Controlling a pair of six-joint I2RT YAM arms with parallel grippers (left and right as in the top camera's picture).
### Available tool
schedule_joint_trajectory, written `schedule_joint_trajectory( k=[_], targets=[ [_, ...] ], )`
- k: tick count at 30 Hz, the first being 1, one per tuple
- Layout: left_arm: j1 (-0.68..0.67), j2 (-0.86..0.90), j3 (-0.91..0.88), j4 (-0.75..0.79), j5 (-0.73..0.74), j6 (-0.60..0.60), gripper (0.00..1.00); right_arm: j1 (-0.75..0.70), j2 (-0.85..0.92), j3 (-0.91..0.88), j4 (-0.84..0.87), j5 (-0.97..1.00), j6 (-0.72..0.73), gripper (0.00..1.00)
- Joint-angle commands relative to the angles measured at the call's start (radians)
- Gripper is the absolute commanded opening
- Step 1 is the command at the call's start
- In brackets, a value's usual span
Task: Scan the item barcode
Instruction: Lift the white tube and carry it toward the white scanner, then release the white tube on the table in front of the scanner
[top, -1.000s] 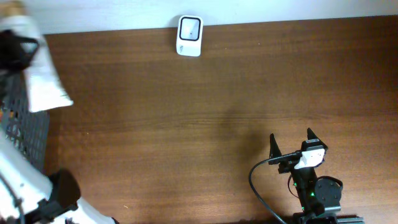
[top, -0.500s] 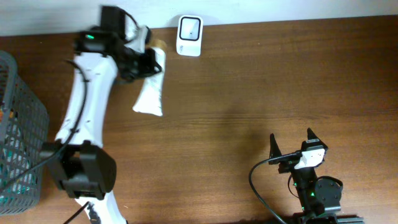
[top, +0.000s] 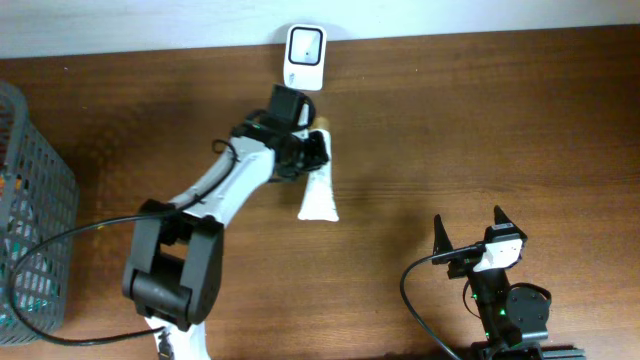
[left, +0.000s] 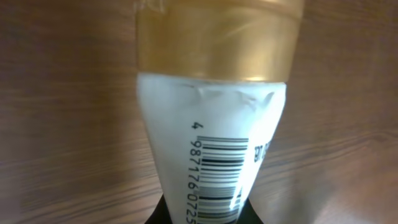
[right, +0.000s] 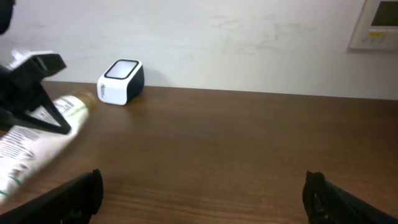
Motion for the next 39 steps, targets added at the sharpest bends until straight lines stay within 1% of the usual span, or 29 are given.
schedule_joint_trajectory(
  k=[1,5,6,10,11,12,13,14,16,18,20,22,23,26,28,30,32,34,36,39],
  targets=[
    [-0.075,-0.003,-0.015,0.072,-0.061,-0.111,0.00,0.006,-0.006,-0.005,-0.005,0.002,0.000,0.98],
    [-0.114,0.028,-0.015,0.104,-0.107,-0.111,0.04,0.006,-0.006,-0.005,-0.005,0.002,0.000,0.98],
    [-0.116,0.035,-0.015,0.105,-0.121,-0.111,0.11,0.006,-0.006,-0.005,-0.004,0.002,0.000,0.98],
    [-0.116,0.040,-0.015,0.109,-0.156,-0.109,0.44,0.006,-0.006,-0.005,-0.004,0.002,0.000,0.98],
    [-0.116,0.040,-0.014,0.115,-0.174,-0.109,0.46,0.006,-0.006,-0.005,-0.004,0.002,0.000,0.98],
    [-0.116,0.040,-0.014,0.116,-0.184,-0.101,0.38,0.006,-0.006,-0.005,-0.004,0.002,0.000,0.98],
    [-0.115,0.040,-0.014,0.116,-0.201,-0.095,0.33,0.006,-0.006,-0.005,-0.005,0.002,0.000,0.98],
    [-0.113,0.039,-0.010,0.115,-0.216,-0.080,0.32,0.006,-0.006,-0.005,-0.004,0.002,0.000,0.98],
    [-0.105,0.033,0.008,0.106,-0.220,-0.023,0.33,0.006,-0.006,-0.005,-0.004,0.002,0.000,0.98],
    [-0.095,0.014,0.042,0.059,-0.222,0.043,0.34,0.006,-0.006,-0.005,-0.004,0.002,0.000,0.98],
    [-0.092,-0.005,0.068,0.021,-0.222,0.128,0.30,0.006,-0.006,-0.005,-0.005,0.002,0.000,0.98],
    [-0.092,-0.021,0.073,0.004,-0.222,0.189,0.21,0.006,-0.006,-0.005,-0.004,0.002,0.000,0.98],
    [-0.093,-0.026,0.074,-0.006,-0.222,0.212,0.13,0.006,-0.006,-0.005,-0.005,0.002,0.000,0.98],
    [-0.093,-0.024,0.072,-0.050,-0.230,0.219,0.08,0.006,-0.006,-0.005,-0.004,0.002,0.000,0.98],
    [-0.094,-0.023,0.072,-0.095,-0.285,0.221,0.03,0.006,-0.006,-0.005,-0.004,0.002,0.000,0.98],
    [-0.094,-0.022,0.072,-0.137,-0.352,0.222,0.02,0.006,-0.006,-0.005,-0.004,0.002,0.000,0.98],
    [-0.093,-0.022,0.072,-0.170,-0.389,0.229,0.00,0.006,-0.006,-0.005,-0.005,0.002,0.000,0.98],
    [-0.093,-0.022,0.072,-0.195,-0.386,0.257,0.00,0.006,-0.006,-0.005,-0.004,0.002,0.000,0.98],
    [-0.093,-0.022,0.072,-0.204,-0.375,0.260,0.00,0.006,-0.006,-0.005,-0.004,0.002,0.000,0.98],
    [-0.094,-0.022,0.072,-0.204,-0.295,0.302,0.00,0.006,-0.006,-0.005,-0.005,0.002,0.000,0.98]
  ],
)
